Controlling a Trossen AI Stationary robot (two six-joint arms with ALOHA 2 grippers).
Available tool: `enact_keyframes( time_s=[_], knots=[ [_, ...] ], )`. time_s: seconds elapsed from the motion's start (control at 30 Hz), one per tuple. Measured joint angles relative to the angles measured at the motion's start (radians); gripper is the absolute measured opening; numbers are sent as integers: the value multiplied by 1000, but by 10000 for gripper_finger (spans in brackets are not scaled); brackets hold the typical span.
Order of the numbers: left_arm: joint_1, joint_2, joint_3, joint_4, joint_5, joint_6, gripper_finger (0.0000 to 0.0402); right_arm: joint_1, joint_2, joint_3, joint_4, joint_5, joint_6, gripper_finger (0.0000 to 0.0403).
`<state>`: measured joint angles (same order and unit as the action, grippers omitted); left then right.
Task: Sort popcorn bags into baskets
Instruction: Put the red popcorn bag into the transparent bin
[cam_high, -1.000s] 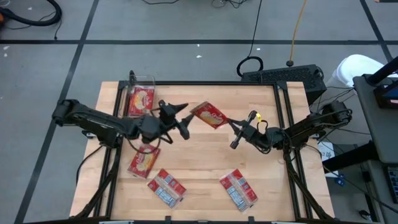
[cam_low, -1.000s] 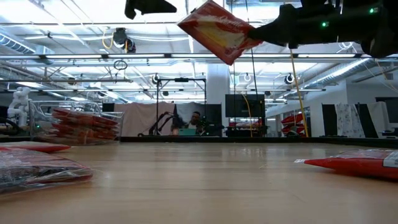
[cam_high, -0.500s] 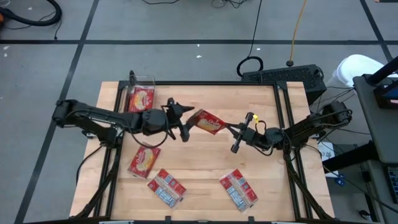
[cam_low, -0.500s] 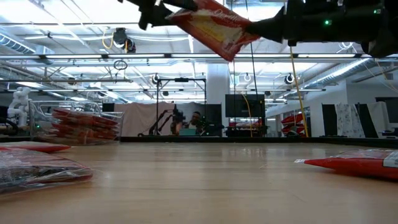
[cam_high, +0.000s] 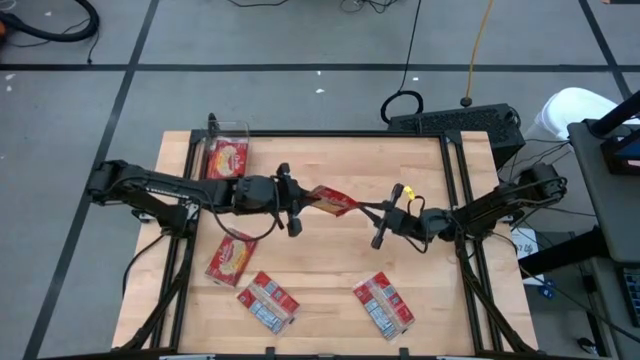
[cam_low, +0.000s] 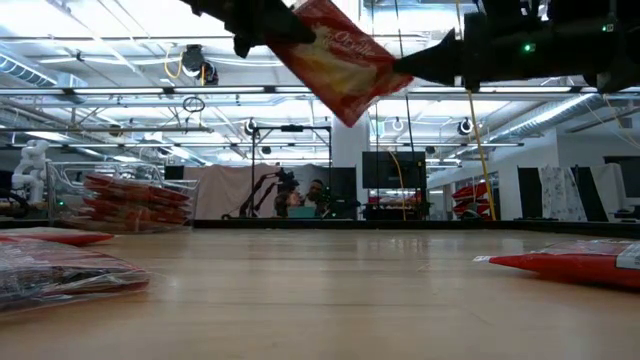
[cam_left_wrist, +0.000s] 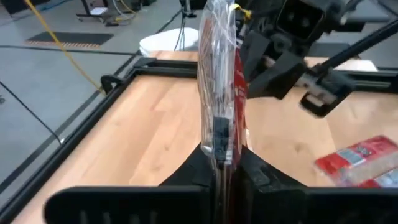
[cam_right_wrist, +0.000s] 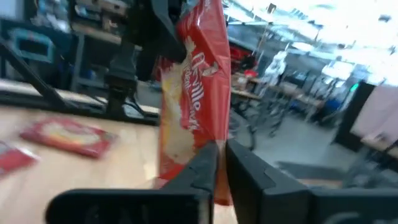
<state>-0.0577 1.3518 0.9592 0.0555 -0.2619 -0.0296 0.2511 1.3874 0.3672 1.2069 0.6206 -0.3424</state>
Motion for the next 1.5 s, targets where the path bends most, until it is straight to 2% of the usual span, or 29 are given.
enact_keyframes(
  time_s=[0.13, 0.27, 0.4, 0.47, 0.6, 0.8, 0.9, 0.97, 1.07, 1.17, 1.27, 1.5],
  knots=[
    [23, -16, -2, -128, 62, -18, 46, 0, -34, 1, -107, -106, 216, 66],
    [63, -18, 0, -210, 164, -50, 36, -60, -97, 47, -387, -280, 498, 111],
    [100, -10, 0, -213, 278, -52, 19, -137, -90, 157, -640, -387, 575, 155],
    [106, -3, 0, -213, 288, -52, 19, -165, -60, 191, -659, -414, 563, 175],
    [107, -3, 0, -210, 313, -47, 31, -213, 20, 237, -567, -553, 564, 200],
    [101, -3, 0, -210, 341, -33, 25, -242, 158, 283, -430, -633, 560, 205],
    [101, -3, 0, -208, 341, -28, 20, -250, 215, 296, -361, -650, 559, 198],
    [101, -3, 0, -207, 340, -32, 25, -256, 244, 295, -322, -653, 557, 180],
    [101, -3, 0, -207, 339, -36, 46, -262, 261, 294, -276, -652, 540, 131],
    [101, -3, 0, -197, 301, -71, 71, -275, 255, 294, -273, -653, 520, 65],
    [92, -3, 0, -189, 209, -104, 101, -291, 239, 289, -285, -652, 511, 18],
    [35, -7, 0, -307, -93, -274, 188, -339, 204, 262, -336, -652, 514, 25]
  ],
)
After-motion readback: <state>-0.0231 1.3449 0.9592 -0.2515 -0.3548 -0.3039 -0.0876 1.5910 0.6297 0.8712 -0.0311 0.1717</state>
